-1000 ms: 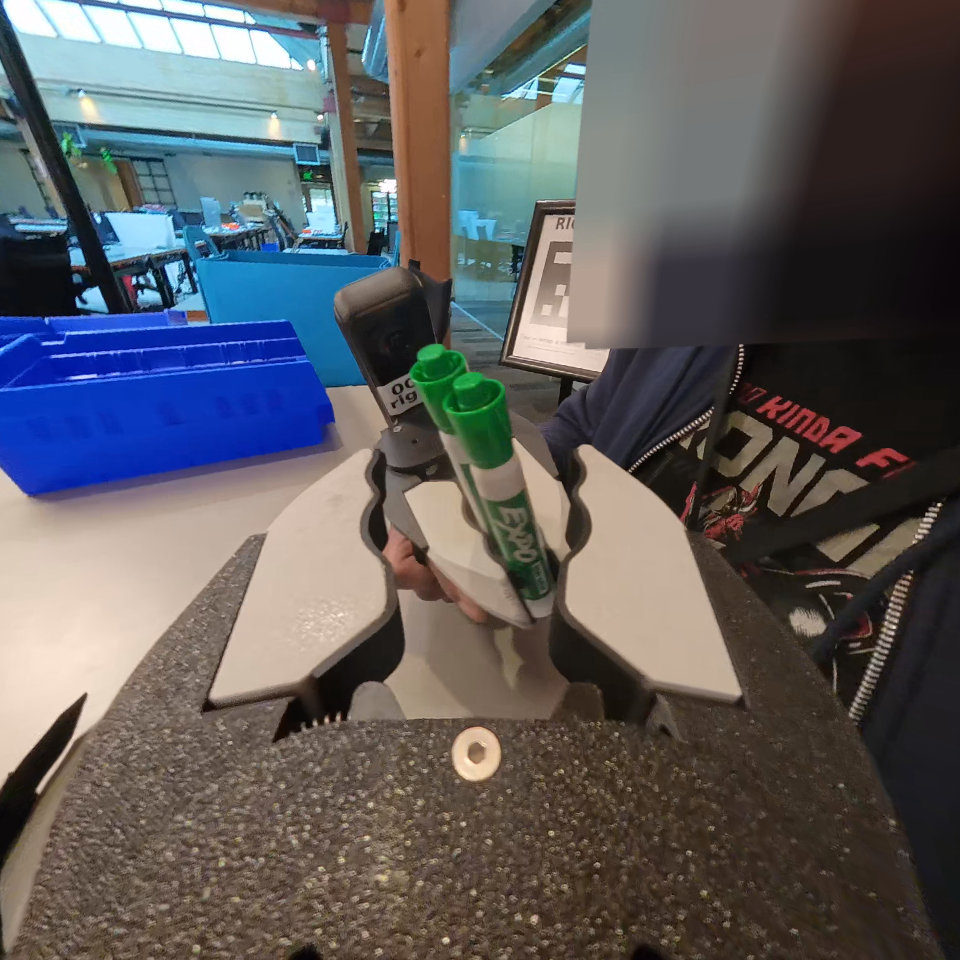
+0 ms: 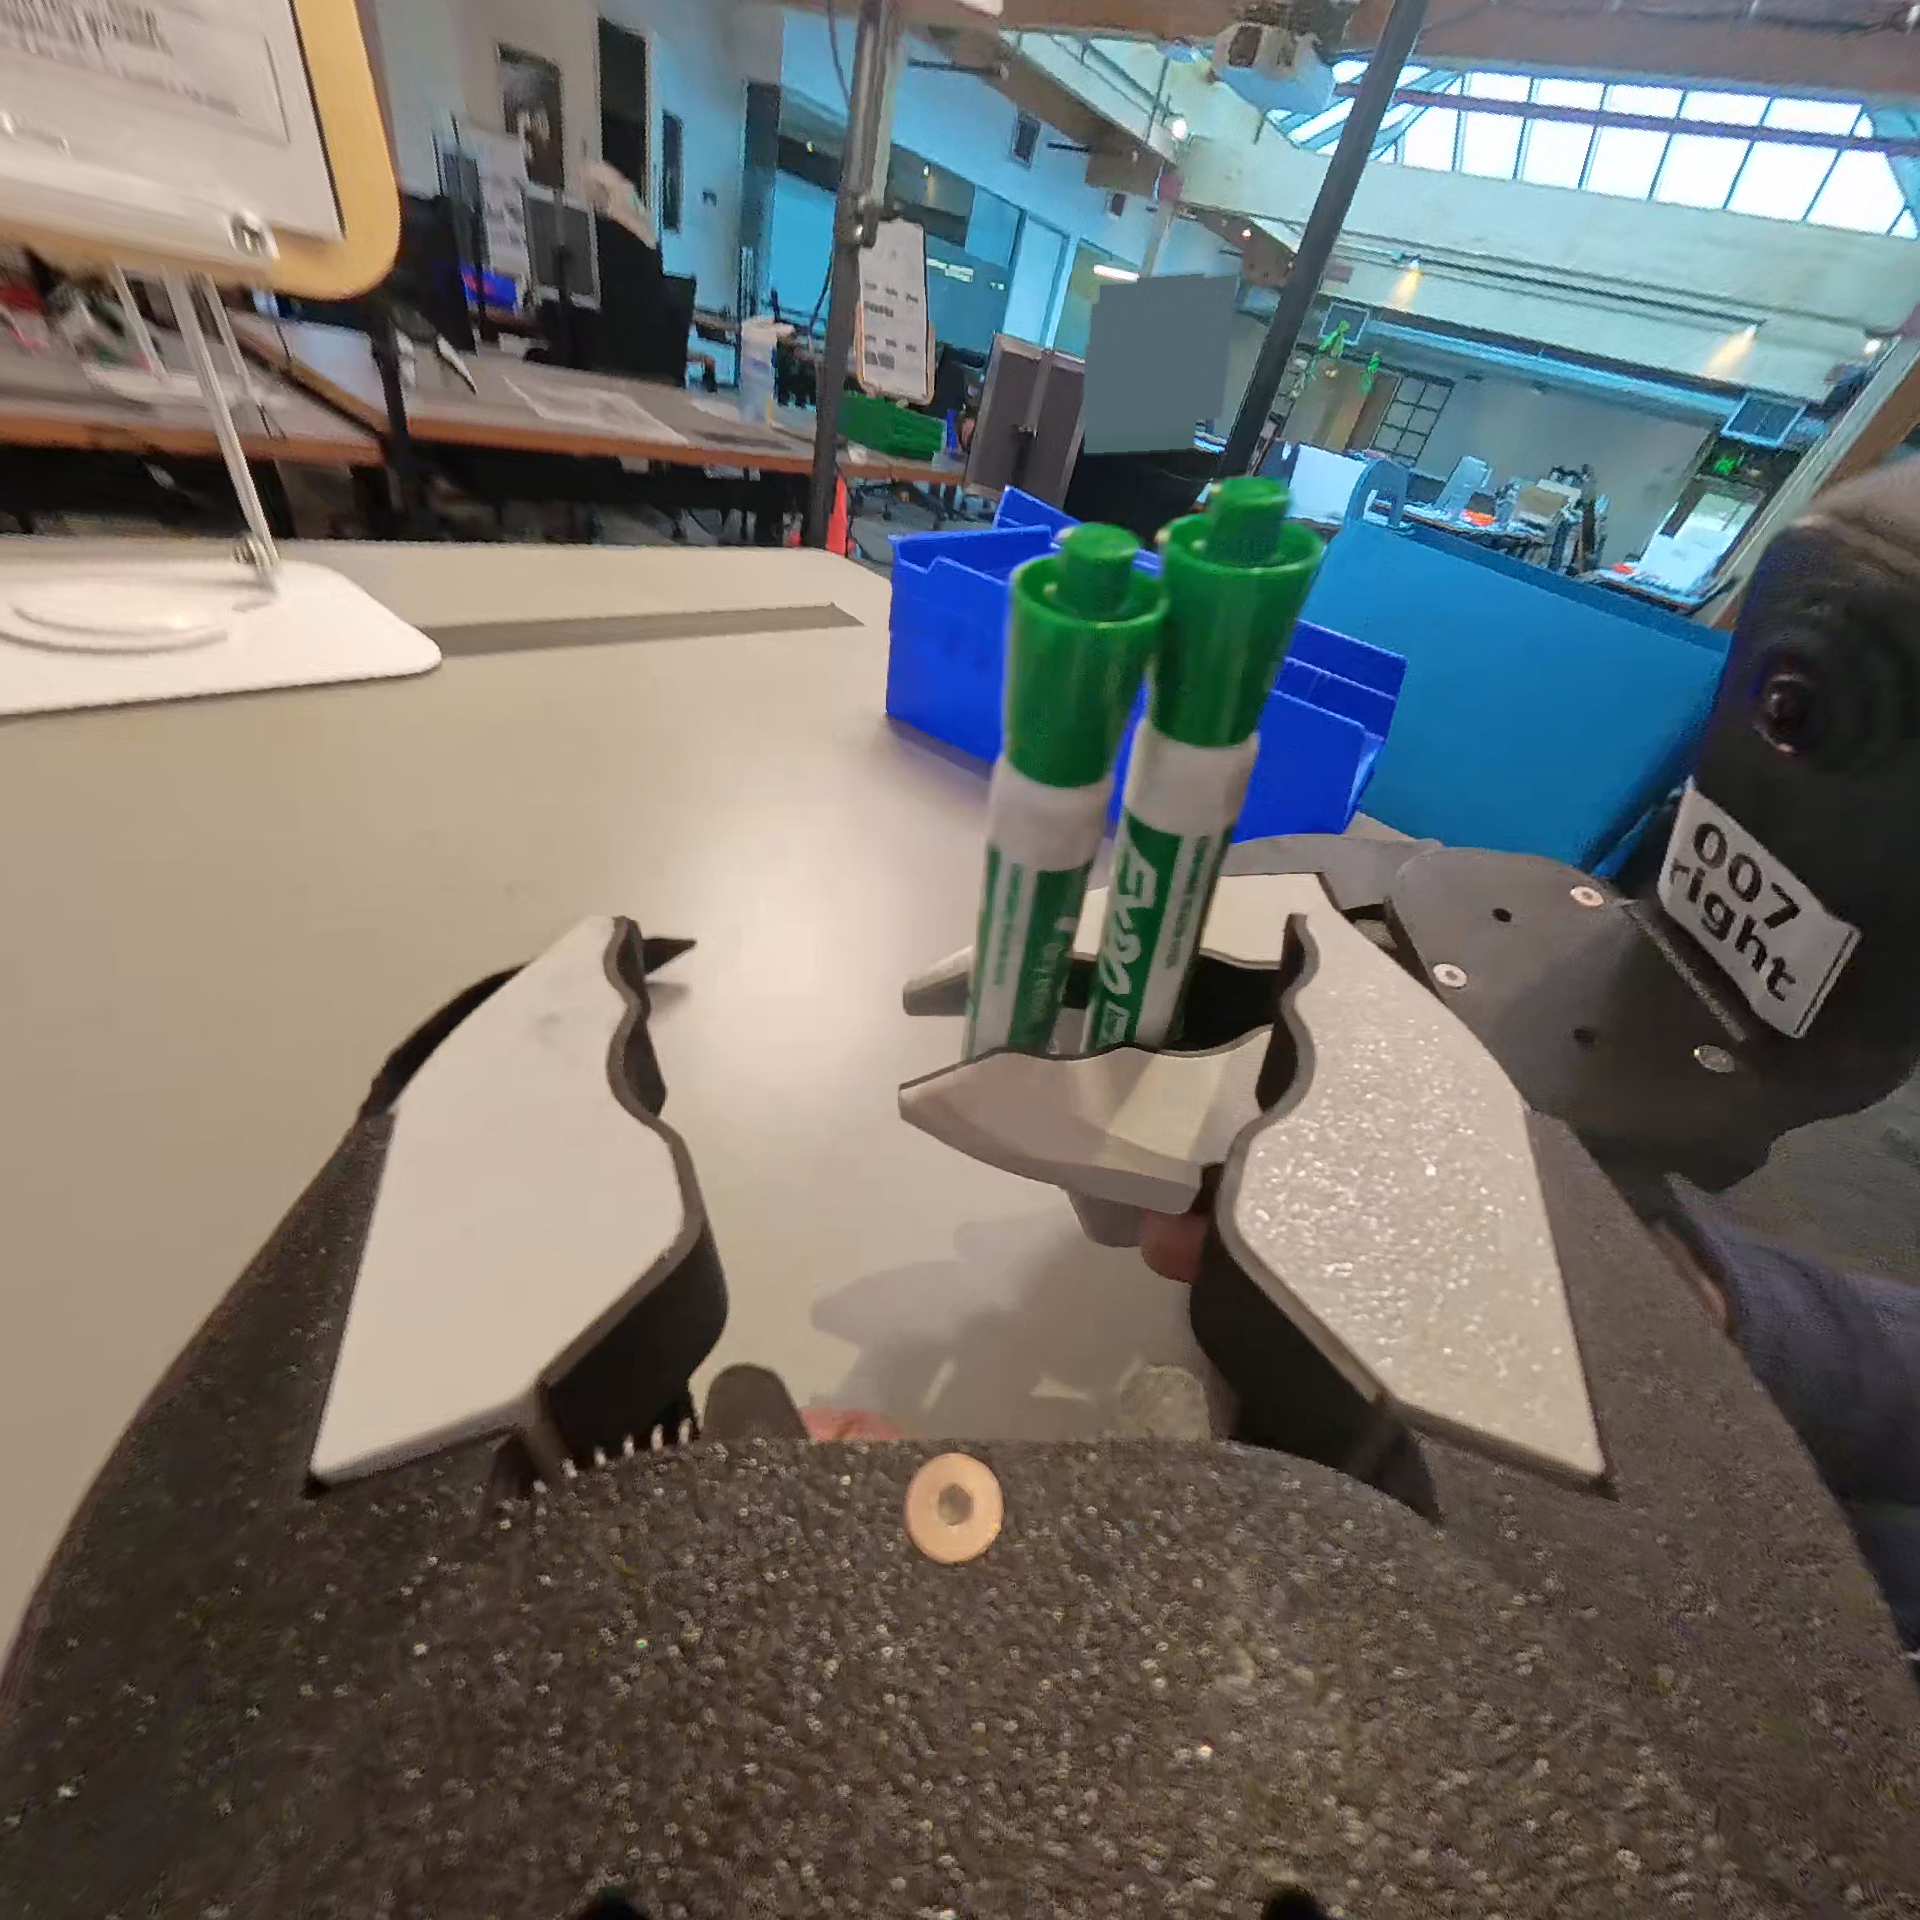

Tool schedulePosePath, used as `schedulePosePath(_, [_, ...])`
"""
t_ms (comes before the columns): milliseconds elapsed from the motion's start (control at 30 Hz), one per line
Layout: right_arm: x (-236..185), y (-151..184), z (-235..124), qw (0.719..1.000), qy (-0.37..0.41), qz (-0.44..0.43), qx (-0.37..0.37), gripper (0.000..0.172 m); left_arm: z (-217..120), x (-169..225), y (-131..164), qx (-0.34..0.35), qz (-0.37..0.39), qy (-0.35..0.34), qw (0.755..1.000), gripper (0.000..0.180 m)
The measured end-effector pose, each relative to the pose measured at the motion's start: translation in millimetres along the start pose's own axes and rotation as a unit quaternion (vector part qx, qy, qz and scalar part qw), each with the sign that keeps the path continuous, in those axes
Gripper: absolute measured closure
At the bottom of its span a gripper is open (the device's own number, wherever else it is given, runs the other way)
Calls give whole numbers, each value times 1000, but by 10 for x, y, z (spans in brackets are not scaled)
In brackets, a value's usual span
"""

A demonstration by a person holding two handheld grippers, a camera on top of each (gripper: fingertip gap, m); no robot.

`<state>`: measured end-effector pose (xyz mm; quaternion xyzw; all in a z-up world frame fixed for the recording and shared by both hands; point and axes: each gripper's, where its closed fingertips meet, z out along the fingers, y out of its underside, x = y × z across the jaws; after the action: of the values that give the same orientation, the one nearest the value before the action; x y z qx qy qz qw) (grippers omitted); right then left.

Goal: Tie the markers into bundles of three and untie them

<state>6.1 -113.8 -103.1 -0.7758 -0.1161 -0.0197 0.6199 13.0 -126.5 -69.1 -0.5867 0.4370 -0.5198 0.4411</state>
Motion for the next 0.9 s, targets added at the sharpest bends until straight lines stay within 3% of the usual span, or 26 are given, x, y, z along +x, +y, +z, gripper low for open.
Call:
schedulePosePath(133, [7,-21,-7,1000,15,-25,4,152,-19,103,-109,46,14,15,999,65])
schedulePosePath(400, [6,-29,-20,994,53,-95,1,152,-34,210,3,10,-6,68,998,89])
schedulePosePath(900, [-121,-26,-1,988,52,-146,-7,153,-83,227,-53,31,23,48,998,88])
